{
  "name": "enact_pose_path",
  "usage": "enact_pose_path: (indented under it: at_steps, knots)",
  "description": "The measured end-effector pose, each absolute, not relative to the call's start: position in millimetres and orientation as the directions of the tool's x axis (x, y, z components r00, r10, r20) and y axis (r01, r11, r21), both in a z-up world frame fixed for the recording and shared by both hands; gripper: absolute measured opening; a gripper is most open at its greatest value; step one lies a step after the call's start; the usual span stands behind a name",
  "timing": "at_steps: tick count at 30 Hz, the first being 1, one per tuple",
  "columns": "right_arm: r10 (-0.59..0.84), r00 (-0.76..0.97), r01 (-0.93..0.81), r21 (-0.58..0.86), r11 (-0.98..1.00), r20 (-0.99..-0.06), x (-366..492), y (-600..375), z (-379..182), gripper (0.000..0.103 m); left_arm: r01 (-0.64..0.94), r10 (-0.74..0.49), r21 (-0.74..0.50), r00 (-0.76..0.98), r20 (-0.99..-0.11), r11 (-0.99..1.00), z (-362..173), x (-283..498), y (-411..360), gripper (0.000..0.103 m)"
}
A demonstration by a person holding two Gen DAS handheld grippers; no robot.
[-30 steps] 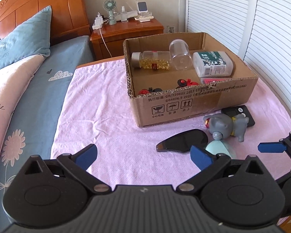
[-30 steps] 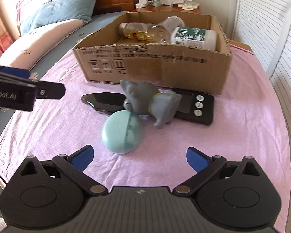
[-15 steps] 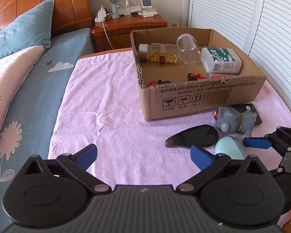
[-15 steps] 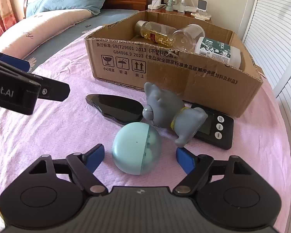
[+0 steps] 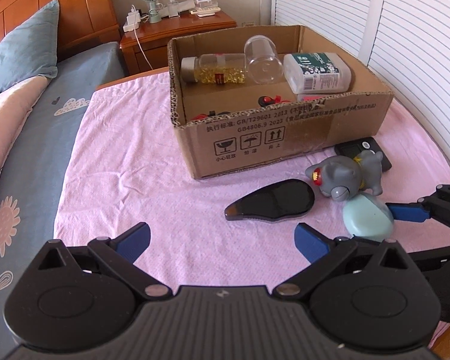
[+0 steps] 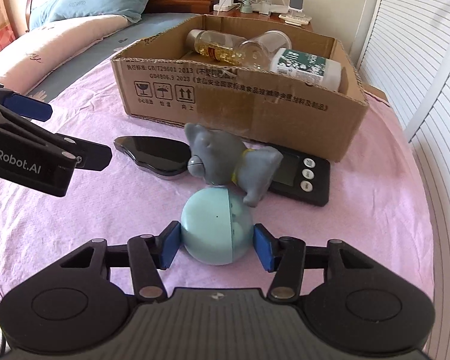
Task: Organize rigid objects
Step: 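Close right gripper on mint-green ball while left nears black oval case, then grasp black oval case with left gripper while right holds the green ball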
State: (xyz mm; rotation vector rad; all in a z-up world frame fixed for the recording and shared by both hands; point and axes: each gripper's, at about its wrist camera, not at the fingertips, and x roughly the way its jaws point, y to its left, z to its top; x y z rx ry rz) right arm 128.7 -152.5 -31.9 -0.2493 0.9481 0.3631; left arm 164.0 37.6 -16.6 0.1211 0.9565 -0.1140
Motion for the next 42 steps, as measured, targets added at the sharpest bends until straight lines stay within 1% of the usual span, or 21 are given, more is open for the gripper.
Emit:
enact_pose_path:
  at_steps: [4, 7, 9, 10, 12, 14, 16, 18, 20, 22, 26, 30, 31, 34, 42]
  knots:
    - [0.149, 0.543, -0.379, -0.083, 0.922, -0.827, 121, -169, -30, 0.058, 0.171, -0.057, 0.045, 0.552, -0.832, 0.984, -21, 169, 27, 0.102]
    - [0.135, 0.551, -0.379, -0.103, 0.920, -0.824, 116, -178, -30, 0.067, 0.188, -0.078, 0.026, 0.524, -0.848, 0.982, -23, 174, 22, 0.102]
    - [0.135, 0.554, -0.380, -0.106, 0.919, -0.821, 115, -182, -31, 0.075, 0.198, -0.063, 0.048, 0.516, -0.854, 0.979, -19, 176, 20, 0.102]
    - [0.139, 0.554, -0.379, -0.100, 0.920, -0.821, 114, -184, -31, 0.081, 0.197, -0.047, 0.067, 0.522, -0.852, 0.978, -15, 176, 21, 0.102]
    - [0.156, 0.553, -0.380, -0.082, 0.921, -0.818, 114, -188, -32, 0.085, 0.197, -0.016, 0.105, 0.532, -0.847, 0.975, -4, 176, 24, 0.102]
    - [0.171, 0.548, -0.384, -0.064, 0.921, -0.819, 115, -190, -34, 0.090, 0.186, -0.001, 0.115, 0.529, -0.849, 0.976, 9, 174, 30, 0.102]
    - [0.182, 0.547, -0.388, -0.055, 0.920, -0.817, 116, -191, -36, 0.091, 0.176, -0.012, 0.091, 0.509, -0.861, 0.980, 22, 170, 38, 0.102]
    - [0.197, 0.543, -0.399, -0.044, 0.916, -0.816, 117, -193, -38, 0.092, 0.181, -0.050, 0.046, 0.490, -0.870, 0.982, 31, 166, 42, 0.102]
    - [0.208, 0.540, -0.401, -0.032, 0.915, -0.815, 118, -195, -40, 0.096, 0.184, -0.092, -0.008, 0.454, -0.886, 0.983, 28, 163, 43, 0.102]
    - [0.215, 0.540, -0.400, -0.024, 0.916, -0.814, 120, -197, -41, 0.098, 0.180, -0.119, -0.045, 0.424, -0.898, 0.983, 14, 163, 38, 0.102]
    - [0.217, 0.540, -0.395, -0.017, 0.919, -0.813, 120, -200, -41, 0.099, 0.156, -0.102, -0.030, 0.478, -0.872, 0.987, -24, 163, 22, 0.102]
    - [0.211, 0.542, -0.386, -0.017, 0.923, -0.813, 116, -204, -41, 0.100, 0.193, -0.071, 0.035, 0.518, -0.853, 0.981, -53, 166, 1, 0.102]
    - [0.211, 0.542, -0.384, -0.017, 0.923, -0.814, 116, -204, -41, 0.100, 0.198, -0.072, 0.040, 0.528, -0.846, 0.979, -56, 166, -2, 0.102]
    - [0.207, 0.543, -0.375, -0.014, 0.927, -0.814, 117, -206, -41, 0.100, 0.159, -0.114, -0.029, 0.556, -0.823, 0.987, -60, 170, -2, 0.102]
    - [0.197, 0.543, -0.367, -0.020, 0.930, -0.816, 121, -204, -42, 0.103, 0.065, -0.058, -0.023, 0.607, -0.793, 0.998, -62, 185, -3, 0.103]
